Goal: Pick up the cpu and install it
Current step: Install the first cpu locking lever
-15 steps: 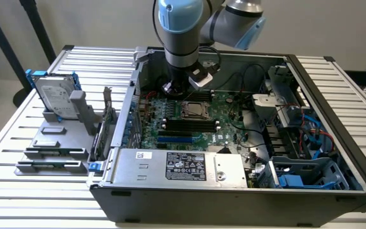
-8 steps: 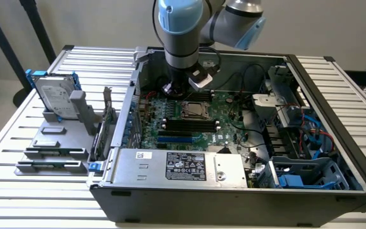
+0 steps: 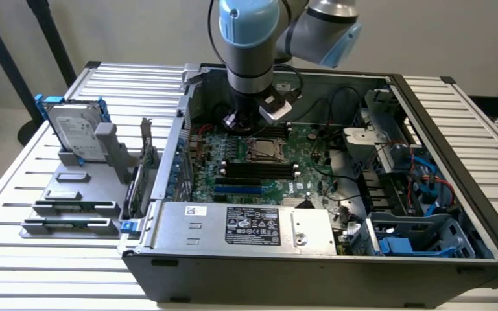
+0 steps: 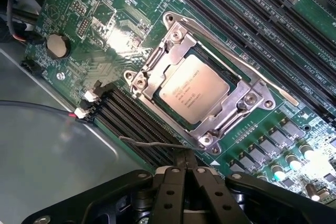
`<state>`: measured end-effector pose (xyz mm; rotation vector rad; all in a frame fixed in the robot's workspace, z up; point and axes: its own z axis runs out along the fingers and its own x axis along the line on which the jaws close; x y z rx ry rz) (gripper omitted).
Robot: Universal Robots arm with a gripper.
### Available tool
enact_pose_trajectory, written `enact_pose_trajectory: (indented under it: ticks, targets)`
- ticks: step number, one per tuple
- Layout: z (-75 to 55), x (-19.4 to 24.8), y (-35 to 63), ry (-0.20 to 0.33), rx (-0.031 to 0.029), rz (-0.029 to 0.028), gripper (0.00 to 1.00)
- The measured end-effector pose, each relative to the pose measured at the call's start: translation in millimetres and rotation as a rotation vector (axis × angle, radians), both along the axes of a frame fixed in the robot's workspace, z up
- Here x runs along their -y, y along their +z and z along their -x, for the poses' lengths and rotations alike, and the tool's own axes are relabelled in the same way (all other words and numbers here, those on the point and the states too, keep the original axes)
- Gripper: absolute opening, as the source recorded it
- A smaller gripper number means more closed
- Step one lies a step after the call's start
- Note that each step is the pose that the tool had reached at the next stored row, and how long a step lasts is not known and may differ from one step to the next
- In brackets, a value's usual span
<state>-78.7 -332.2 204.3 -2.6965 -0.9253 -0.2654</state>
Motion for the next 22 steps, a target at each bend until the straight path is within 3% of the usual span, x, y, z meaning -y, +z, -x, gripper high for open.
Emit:
enact_pose_trajectory:
  ticks: [8, 13, 22]
  targets:
    - [-5.9, 0.0, -0.4, 0.001, -0.0008, 0.0033, 0.11]
    - [-6.8, 0.0, -1.2, 0.005, -0.0049, 0.0091, 0.11]
    - [-7.6, -0.8, -3.4, 0.014, -0.0088, 0.0145, 0.11]
